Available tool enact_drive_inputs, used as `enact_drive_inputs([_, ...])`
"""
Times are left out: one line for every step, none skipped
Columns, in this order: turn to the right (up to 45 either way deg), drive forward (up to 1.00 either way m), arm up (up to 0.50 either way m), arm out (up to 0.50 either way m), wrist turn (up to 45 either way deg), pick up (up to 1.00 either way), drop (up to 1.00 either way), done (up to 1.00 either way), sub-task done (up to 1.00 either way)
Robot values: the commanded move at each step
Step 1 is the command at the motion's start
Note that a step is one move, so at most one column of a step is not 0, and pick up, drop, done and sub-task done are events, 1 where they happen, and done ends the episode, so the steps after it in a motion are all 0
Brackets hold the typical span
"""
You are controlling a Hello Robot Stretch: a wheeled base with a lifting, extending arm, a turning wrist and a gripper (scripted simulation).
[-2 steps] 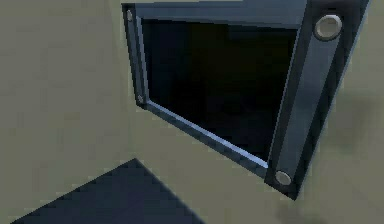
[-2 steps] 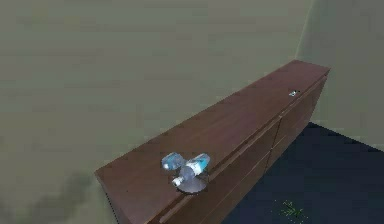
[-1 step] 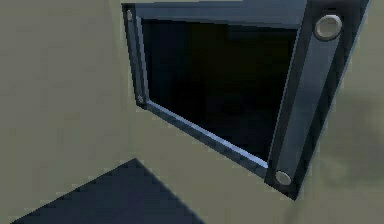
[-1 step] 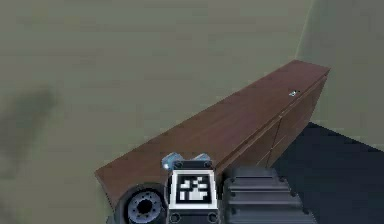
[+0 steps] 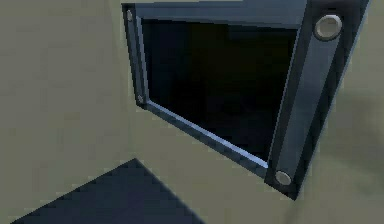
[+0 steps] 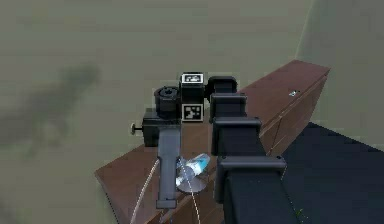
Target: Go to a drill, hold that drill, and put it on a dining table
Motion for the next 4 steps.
enact_drive_inputs([0.0, 0.0, 0.0, 0.0, 45.0, 0.0, 0.0, 0.0, 0.0])
enact_drive_inputs([0.0, 0.0, 0.0, 0.0, 45.0, 0.0, 0.0, 0.0, 0.0])
enact_drive_inputs([0.0, 0.0, 0.0, 0.0, 45.0, 0.0, 0.0, 0.0, 0.0])
enact_drive_inputs([0.0, 0.0, 0.0, 0.0, 36.0, 0.0, 0.0, 0.0, 0.0])
